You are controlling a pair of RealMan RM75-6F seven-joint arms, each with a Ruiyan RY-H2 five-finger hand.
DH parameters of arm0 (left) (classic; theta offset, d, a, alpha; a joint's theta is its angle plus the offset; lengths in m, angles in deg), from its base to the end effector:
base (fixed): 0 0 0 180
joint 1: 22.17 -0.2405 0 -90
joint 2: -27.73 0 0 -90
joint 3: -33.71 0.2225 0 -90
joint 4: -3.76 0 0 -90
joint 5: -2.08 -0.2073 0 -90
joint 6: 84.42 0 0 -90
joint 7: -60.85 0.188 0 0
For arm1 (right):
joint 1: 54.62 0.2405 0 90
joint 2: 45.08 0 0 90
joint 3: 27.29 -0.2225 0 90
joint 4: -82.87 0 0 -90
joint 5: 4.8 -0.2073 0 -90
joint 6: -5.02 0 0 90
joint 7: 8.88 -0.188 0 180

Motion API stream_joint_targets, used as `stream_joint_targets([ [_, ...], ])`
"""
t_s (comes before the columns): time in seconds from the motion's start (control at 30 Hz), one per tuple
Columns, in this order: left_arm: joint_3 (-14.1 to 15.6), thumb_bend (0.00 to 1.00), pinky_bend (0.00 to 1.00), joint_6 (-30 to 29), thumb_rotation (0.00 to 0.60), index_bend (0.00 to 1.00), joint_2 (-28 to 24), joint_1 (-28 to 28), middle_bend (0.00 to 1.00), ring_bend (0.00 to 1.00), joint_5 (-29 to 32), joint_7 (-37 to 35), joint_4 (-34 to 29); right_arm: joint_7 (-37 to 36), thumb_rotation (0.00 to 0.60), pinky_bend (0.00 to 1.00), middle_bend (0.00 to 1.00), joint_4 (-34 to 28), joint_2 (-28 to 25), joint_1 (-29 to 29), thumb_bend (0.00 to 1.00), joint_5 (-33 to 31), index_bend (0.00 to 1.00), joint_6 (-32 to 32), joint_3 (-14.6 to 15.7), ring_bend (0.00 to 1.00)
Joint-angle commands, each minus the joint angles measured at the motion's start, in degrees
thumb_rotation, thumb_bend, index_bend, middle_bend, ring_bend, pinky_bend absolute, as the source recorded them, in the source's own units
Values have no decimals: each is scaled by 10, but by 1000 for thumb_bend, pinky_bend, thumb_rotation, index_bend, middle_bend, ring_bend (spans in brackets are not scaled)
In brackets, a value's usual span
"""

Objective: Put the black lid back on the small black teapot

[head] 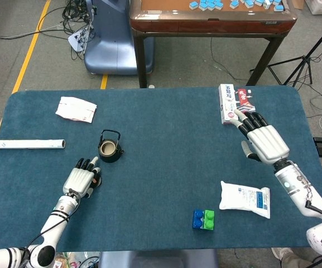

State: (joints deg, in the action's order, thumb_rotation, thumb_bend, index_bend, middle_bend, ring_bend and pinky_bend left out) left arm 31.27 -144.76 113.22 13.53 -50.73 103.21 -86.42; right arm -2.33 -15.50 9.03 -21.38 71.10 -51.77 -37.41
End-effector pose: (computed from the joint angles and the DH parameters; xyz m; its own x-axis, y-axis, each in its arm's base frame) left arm -0.1948 0.3158 -0.0282 0.6882 0.3312 0.6455 0.7245 -0.2673 -0.6353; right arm -0.1711 -0.3574 0.1391 0.5675 -0.1099 0.8160 -0.7976 -0.3193 0.5117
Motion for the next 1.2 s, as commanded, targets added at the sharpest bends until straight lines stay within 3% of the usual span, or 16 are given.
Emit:
stream_joint_targets([
  [0.03,1,314,0,1,600,208,1,0,0,0,0,-3,2,2,600,0,0,0,0,1,617,-1,81,0,0,0],
  [1.2,12,314,0,0,600,208,1,-2,0,0,-7,-30,15,13,600,0,0,-2,6,2,617,-7,81,-2,4,0],
])
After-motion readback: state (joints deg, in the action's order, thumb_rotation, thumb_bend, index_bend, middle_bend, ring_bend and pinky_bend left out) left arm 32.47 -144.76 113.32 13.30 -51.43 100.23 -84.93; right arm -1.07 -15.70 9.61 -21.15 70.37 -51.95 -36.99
